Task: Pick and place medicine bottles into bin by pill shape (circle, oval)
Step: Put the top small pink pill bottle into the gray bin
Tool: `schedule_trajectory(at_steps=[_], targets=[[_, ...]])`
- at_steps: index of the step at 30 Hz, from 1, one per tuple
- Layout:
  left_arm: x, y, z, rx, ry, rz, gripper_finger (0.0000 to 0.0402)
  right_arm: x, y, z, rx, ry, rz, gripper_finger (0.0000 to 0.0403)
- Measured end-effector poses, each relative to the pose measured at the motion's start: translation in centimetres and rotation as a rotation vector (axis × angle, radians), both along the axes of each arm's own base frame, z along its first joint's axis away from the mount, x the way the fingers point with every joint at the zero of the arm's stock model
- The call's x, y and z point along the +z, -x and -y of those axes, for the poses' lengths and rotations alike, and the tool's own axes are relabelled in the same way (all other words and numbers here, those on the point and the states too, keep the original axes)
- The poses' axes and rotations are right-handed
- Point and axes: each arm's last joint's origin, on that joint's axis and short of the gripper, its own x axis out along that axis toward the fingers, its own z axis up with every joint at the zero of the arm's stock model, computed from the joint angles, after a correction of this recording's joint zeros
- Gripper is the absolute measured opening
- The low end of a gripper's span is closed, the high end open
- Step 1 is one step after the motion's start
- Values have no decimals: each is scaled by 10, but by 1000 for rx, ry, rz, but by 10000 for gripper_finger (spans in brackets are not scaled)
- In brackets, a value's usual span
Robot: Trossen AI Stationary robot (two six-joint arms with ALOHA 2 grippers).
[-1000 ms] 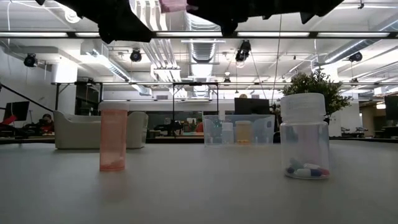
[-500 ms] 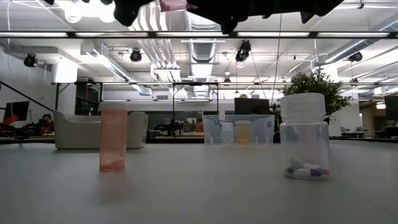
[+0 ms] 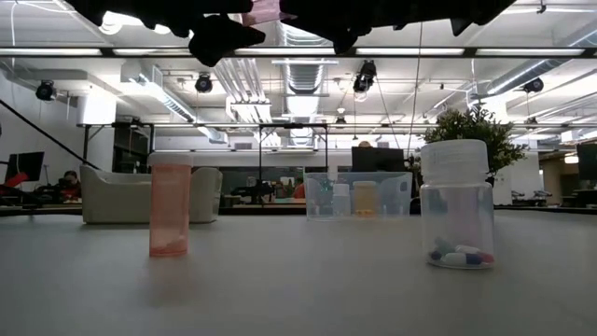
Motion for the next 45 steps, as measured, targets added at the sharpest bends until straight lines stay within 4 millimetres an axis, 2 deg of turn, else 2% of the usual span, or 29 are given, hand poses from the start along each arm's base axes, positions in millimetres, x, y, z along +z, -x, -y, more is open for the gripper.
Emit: schedule_trajectory(at_steps=[8,20,27,37,45], targets=[[5,1,0,7,3,24,244,0,0,0,0,-3,0,120],[4,1,0,7,2,20,137,0,0,0,-2,-12,-1,117],[4,1,0,8,1,20,92,0,0,0,-2,-16,0,133],[7,0,1,-11,-64,85,90,7,2,0,-3,-56,23,194],[14,1,9,-65,-190,211,91,26,23,-3,23,18,118,216]])
